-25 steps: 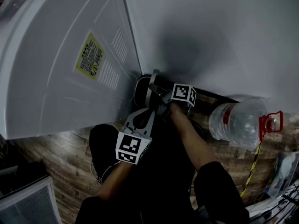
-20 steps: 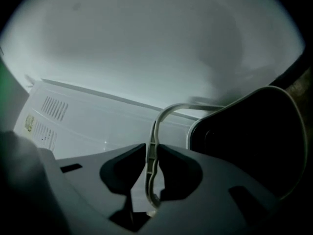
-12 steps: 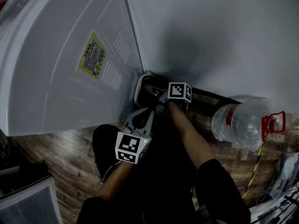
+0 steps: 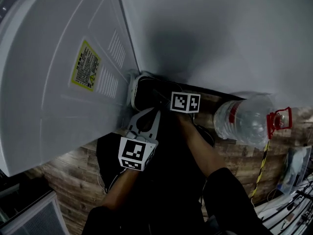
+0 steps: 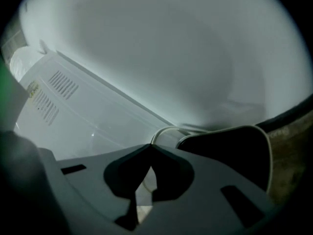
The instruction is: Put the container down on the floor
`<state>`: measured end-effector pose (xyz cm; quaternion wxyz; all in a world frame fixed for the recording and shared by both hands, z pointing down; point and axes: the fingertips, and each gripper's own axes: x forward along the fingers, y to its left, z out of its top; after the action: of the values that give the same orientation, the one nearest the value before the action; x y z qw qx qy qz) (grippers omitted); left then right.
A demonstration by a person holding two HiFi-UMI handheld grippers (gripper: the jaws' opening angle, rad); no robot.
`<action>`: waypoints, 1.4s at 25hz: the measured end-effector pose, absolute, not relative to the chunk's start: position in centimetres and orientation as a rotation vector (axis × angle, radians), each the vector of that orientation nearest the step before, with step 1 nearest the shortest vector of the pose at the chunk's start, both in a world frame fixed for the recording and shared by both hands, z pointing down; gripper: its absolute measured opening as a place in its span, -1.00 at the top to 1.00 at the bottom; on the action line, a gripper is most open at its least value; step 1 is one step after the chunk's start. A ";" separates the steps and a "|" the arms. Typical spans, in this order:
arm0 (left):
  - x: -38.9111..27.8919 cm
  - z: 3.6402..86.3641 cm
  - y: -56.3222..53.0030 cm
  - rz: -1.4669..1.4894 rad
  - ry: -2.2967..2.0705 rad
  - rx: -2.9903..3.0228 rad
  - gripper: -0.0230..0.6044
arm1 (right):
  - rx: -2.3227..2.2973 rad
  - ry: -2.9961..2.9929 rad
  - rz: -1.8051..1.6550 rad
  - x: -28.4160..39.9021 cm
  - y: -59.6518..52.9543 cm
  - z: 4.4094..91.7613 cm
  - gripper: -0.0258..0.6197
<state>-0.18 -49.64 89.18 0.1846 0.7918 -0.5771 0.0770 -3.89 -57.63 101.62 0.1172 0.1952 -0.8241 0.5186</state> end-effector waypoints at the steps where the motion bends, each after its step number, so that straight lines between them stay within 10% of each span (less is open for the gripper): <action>1: -0.1 88.6 -49.8 0.212 -1.622 2.236 0.85 | 0.601 -2.421 1.475 -3.4 -57.8 101.0 0.89; 35: 6.4 47.0 -48.7 0.380 -1.373 2.297 0.85 | 1.069 -2.329 1.095 9.8 -51.5 55.1 0.89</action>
<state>6.38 -48.72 47.00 0.2175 0.8294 -0.4959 0.1372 9.78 -51.50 55.15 0.1767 0.3776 -0.8225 0.3868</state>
